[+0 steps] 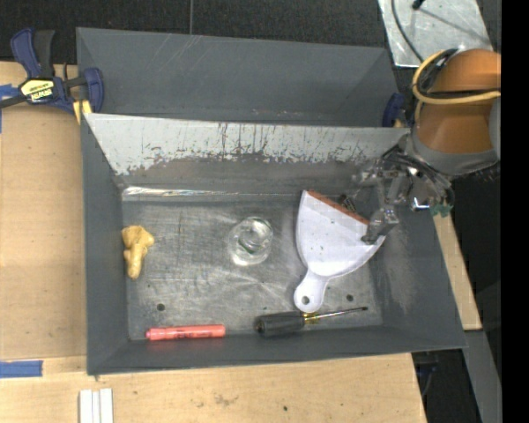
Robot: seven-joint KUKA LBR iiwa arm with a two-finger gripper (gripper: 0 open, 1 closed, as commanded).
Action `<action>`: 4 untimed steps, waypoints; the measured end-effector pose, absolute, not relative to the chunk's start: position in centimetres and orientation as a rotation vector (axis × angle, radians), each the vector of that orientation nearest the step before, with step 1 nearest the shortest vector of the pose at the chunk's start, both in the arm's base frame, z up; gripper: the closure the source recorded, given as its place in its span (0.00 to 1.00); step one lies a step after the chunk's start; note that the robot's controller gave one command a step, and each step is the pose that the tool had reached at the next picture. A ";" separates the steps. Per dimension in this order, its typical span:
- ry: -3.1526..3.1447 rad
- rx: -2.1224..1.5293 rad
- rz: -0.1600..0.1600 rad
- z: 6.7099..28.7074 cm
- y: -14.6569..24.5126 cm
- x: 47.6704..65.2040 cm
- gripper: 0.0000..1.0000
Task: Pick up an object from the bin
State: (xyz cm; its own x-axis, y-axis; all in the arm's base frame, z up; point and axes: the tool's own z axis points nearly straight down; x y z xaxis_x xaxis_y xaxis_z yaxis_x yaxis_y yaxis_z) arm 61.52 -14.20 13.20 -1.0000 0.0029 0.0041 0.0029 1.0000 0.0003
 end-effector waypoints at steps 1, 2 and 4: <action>-3.145 -0.001 0.002 13.7 -14.2 61.7 0.00; -3.150 0.078 0.003 9.0 -14.3 60.5 0.00; -3.163 0.139 0.014 7.8 -14.6 59.1 1.00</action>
Offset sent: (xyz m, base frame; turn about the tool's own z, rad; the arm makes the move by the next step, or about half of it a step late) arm -0.0177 -0.0016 -0.0620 -0.0711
